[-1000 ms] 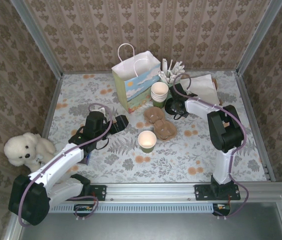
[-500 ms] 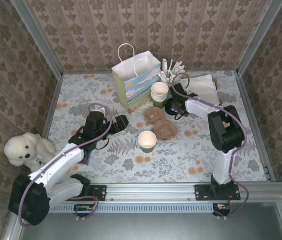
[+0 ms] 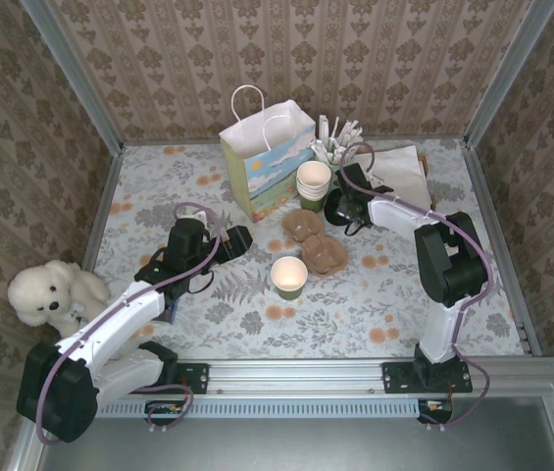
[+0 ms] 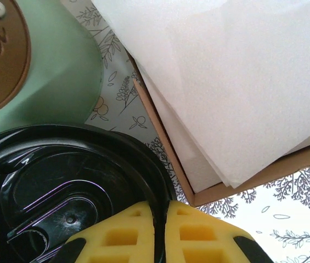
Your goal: Pack the takeout coffee
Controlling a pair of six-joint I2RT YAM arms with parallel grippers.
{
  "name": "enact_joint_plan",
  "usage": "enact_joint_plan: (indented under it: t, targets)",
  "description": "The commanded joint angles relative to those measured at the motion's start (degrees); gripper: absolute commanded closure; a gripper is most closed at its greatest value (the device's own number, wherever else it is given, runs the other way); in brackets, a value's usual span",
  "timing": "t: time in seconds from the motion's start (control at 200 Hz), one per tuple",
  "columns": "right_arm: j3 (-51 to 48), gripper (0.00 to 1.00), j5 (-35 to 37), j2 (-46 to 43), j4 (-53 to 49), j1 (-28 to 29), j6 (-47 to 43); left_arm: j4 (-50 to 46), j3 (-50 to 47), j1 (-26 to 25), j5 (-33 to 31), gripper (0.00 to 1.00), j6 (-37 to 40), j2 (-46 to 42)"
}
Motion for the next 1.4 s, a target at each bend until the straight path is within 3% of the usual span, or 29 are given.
enact_joint_plan:
  t: [0.0,0.35,0.51,0.68,0.855,1.17,1.395]
  targets:
    - [-3.2,0.87,1.5,-3.4,5.6,0.0,-2.7,0.8,0.4,0.5,0.8,0.0,-0.2,0.3]
    - [-10.4,0.8,-4.0,-6.6,18.1,0.1,-6.8,1.4,0.3,0.5,1.6,0.0,-0.5,1.2]
    - [-10.1,0.89,-4.4,-6.5,17.3,0.0,-7.1,1.3,0.2,0.5,1.6,0.0,-0.5,1.1]
    - [-12.1,0.9,-3.9,-8.8,18.1,0.1,-7.3,1.3,0.4,0.5,2.0,0.0,0.3,0.9]
    - [-16.4,0.91,-4.1,-14.0,20.2,0.8,-13.0,2.2,1.2,0.2,5.2,0.0,3.7,0.9]
    - [-21.6,0.91,2.0,-24.7,17.1,10.8,-20.9,2.5,9.2,-3.3,11.6,0.0,8.9,6.0]
    - [-18.4,0.92,12.0,-27.2,8.5,17.6,-10.1,3.3,16.9,-6.7,13.8,0.0,7.3,14.2]
